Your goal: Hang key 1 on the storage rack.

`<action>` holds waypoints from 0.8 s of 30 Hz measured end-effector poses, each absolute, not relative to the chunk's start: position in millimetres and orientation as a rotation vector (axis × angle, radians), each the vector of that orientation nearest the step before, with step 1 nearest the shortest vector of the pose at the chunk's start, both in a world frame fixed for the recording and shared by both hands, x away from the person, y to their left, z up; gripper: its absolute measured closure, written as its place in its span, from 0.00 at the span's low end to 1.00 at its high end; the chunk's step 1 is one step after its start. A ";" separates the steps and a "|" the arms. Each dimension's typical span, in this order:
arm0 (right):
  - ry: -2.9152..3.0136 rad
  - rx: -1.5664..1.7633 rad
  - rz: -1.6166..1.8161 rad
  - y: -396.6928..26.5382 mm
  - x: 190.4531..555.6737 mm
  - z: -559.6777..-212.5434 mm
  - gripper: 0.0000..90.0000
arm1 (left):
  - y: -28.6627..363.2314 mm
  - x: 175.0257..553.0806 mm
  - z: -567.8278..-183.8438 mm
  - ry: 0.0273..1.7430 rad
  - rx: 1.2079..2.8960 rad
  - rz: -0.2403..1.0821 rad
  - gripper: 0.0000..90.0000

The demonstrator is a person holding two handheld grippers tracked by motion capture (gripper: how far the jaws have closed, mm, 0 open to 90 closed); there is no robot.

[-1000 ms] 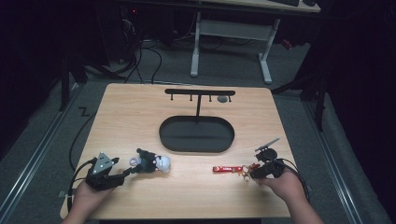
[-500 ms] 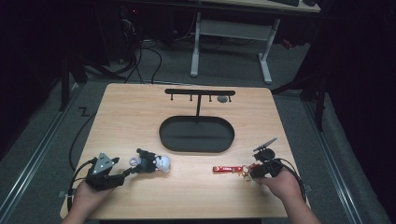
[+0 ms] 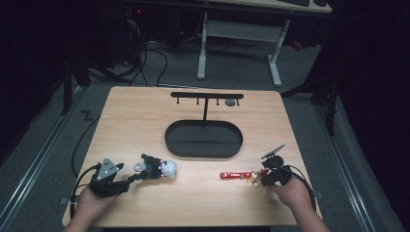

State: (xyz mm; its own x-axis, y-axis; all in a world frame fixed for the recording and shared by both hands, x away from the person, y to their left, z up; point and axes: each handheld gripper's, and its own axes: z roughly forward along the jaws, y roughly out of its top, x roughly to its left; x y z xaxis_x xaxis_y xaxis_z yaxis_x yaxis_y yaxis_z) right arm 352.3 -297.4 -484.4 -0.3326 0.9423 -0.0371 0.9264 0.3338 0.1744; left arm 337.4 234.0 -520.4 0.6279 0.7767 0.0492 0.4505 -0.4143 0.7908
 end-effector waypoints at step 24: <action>2.459 1.655 0.347 -273.4 344.6 -419.6 0.75 | 234.6 336.4 -519.4 0.956 2.072 0.533 0.39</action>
